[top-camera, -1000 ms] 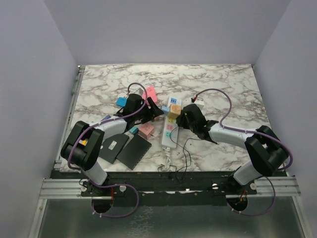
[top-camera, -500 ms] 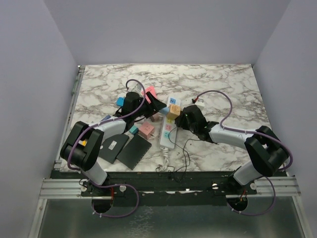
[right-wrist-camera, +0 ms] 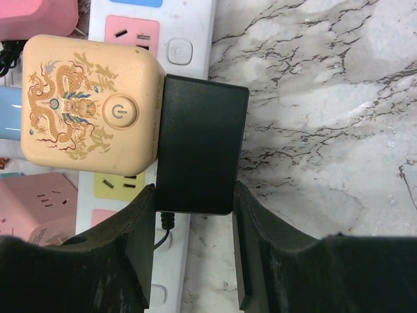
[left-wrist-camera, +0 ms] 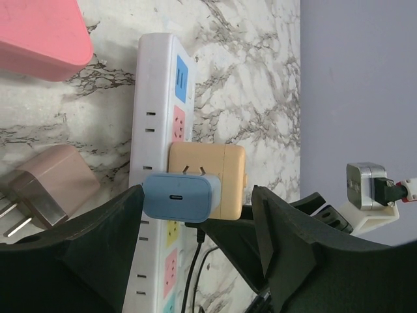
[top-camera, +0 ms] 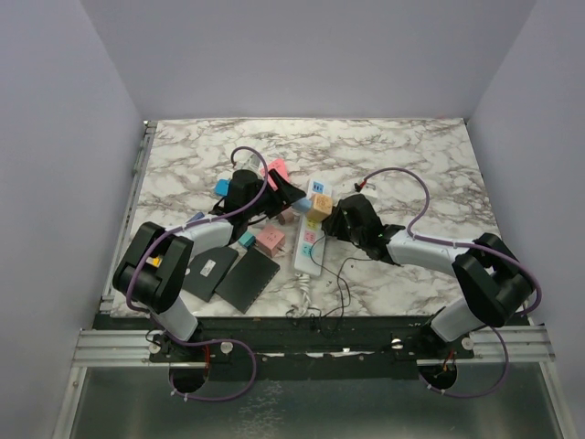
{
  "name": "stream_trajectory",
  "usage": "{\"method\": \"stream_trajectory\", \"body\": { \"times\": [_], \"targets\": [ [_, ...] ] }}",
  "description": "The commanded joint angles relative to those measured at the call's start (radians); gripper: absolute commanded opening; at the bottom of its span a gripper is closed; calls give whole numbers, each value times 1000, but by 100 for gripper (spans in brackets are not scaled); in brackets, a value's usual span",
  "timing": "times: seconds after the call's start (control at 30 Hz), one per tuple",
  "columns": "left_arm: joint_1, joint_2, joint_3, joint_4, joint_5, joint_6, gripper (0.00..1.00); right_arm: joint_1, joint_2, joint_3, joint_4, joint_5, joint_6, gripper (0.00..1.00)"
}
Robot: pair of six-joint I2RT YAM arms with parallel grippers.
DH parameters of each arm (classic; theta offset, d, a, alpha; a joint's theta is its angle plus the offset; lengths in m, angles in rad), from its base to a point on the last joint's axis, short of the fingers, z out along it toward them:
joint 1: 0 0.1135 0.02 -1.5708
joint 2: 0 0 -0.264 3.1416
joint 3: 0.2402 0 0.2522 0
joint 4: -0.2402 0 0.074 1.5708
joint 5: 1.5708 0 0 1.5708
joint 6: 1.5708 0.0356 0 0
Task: Pull the plug off the socket
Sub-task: Remove the plug from the socket.
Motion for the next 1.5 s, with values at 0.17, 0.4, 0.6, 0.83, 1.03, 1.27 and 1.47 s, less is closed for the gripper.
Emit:
{"method": "stream_trajectory", "body": {
  "times": [0.17,0.4,0.6,0.83,1.03,1.27,1.47],
  "targets": [
    [2,33,2,-66,-36,35,71,5,-9,-14,18,-82,31,0],
    [0,40,13,-74,-13,35,54,3,5,-9,21,-86,33,0],
    [-1,46,24,-54,13,10,48,3,22,-6,23,-92,37,0],
    [-3,31,40,-32,29,-12,35,3,63,14,-25,-69,50,0],
    [-8,24,42,-13,40,-22,29,1,89,24,-45,-64,59,0],
    [3,46,26,-1,28,-8,19,-7,74,2,-39,-63,76,0],
    [19,91,7,3,15,8,11,-41,52,-36,-2,-118,106,0]
  ]
}}
